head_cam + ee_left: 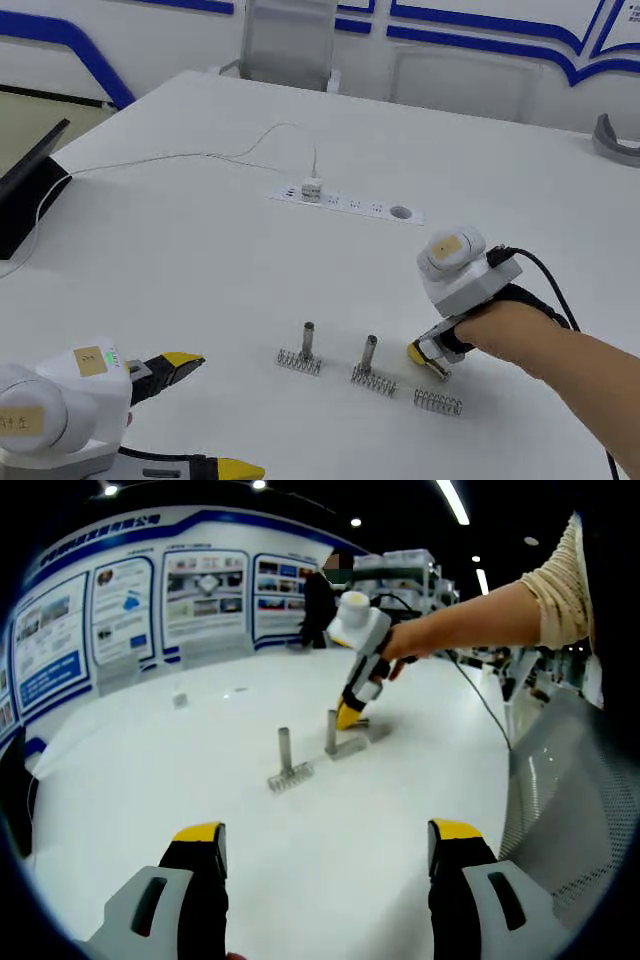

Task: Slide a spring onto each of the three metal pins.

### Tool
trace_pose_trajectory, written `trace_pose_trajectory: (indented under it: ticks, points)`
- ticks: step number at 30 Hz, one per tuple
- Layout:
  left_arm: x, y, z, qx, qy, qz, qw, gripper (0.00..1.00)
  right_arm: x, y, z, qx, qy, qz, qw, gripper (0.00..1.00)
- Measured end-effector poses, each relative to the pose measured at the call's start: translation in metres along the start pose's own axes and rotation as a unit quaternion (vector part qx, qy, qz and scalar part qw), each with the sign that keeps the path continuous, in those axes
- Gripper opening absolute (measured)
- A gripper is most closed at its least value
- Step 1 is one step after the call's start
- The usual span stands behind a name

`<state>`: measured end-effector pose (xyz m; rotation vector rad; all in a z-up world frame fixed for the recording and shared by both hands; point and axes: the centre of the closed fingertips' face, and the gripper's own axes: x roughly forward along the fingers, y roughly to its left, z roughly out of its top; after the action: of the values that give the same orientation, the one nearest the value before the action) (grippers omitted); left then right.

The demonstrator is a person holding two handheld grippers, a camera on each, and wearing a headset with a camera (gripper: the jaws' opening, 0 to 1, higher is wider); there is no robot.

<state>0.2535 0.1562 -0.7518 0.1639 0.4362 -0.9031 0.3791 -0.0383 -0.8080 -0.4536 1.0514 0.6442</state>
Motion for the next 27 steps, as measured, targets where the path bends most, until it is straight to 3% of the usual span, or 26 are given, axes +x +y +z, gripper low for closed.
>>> trace_pose_trajectory:
  ticks: [8, 27]
  points:
    - [-0.002, 0.002, 0.004, 0.003, -0.002, 0.003, 1.0, 0.83, -0.003, -0.004, -0.002, 0.035, -0.039, -0.002, 0.9986, 0.09]
    - [-0.001, 0.0, 0.013, 0.015, -0.011, 0.0, 0.9998, 0.83, -0.041, 0.002, 0.004, 0.036, -0.097, -0.016, 0.9945, 0.09]
